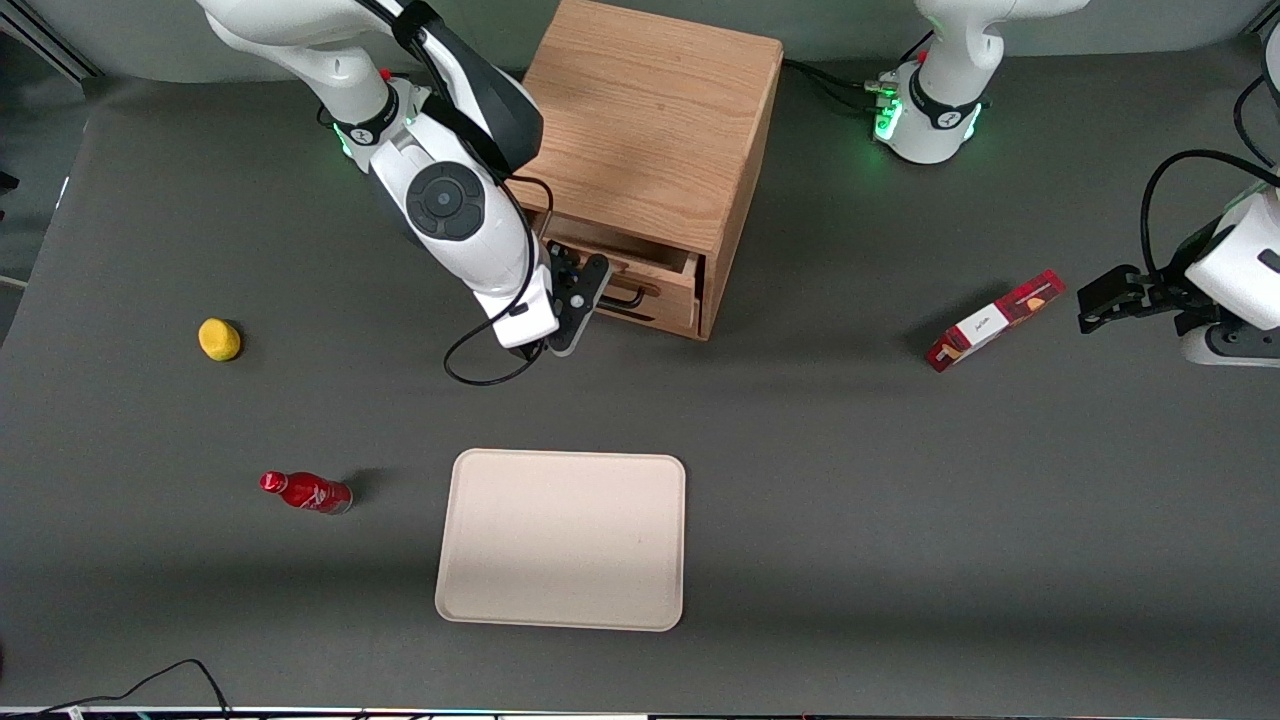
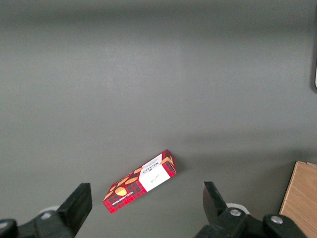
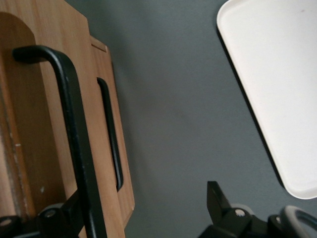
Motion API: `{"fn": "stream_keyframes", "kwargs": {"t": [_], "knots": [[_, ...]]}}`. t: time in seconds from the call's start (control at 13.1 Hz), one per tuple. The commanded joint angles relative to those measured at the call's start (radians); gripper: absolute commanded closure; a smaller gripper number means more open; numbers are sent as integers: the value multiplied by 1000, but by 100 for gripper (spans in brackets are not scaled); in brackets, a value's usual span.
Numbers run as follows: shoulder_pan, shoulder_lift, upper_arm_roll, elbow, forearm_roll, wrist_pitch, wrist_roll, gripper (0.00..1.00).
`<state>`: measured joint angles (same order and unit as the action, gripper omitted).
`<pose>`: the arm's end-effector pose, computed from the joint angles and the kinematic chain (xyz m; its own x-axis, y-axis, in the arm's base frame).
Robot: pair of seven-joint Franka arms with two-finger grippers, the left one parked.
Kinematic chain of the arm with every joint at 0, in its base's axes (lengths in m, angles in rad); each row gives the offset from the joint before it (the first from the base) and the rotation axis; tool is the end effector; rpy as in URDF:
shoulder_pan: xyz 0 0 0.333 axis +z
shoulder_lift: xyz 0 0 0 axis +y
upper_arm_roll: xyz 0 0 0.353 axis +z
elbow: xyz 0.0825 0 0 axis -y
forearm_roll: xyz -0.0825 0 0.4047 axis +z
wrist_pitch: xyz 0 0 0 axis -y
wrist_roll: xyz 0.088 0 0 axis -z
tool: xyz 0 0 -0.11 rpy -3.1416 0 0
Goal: Close top drawer
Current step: 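Push the drawer into the cabinet with the right gripper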
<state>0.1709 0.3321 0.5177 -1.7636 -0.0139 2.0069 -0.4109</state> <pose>0.5281 0.3954 0.4168 0.4674 0.8839 0.0171 0.8745 -0.4594 -0.1553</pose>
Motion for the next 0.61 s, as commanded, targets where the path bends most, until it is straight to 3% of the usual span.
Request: {"fn": "stream_keyframes", "kwargs": {"t": [0.0,0.53], "knots": [[-2,-44,25,-51,28,18,43,0],[-2,-62,42,-66,31,16,63,0]]}}
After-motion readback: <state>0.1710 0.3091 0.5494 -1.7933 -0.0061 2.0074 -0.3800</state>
